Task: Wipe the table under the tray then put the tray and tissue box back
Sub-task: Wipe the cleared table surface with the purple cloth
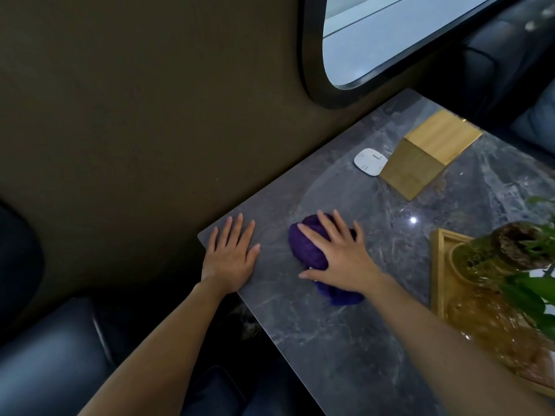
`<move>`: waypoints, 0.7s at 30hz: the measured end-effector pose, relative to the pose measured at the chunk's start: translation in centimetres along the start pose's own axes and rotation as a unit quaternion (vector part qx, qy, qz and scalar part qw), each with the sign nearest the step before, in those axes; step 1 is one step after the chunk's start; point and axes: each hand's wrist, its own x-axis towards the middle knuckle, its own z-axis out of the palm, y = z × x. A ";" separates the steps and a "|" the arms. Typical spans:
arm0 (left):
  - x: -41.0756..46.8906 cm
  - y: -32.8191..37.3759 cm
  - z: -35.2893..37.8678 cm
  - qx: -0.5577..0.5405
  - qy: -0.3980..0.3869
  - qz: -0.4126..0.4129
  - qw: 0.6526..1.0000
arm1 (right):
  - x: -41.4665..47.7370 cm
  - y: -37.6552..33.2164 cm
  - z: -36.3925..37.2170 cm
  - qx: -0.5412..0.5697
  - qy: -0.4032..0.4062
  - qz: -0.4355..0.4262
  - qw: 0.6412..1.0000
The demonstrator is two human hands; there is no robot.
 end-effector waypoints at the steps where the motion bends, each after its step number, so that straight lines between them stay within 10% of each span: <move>1: -0.1 0.0 0.2 0.005 0.018 0.002 1.000 | 0.0 -0.2 0.7 -0.001 0.020 -0.003 1.000; 7: -0.2 0.0 0.8 0.032 0.059 0.006 0.998 | 0.5 2.7 -0.5 0.167 0.247 0.106 0.949; 15: -0.1 -0.1 1.2 0.042 0.075 0.006 0.996 | 2.1 4.4 0.7 0.094 0.169 0.227 0.955; 21: -0.1 0.0 1.0 0.039 0.061 -0.003 0.997 | -0.3 -3.3 4.6 0.109 0.190 0.049 0.975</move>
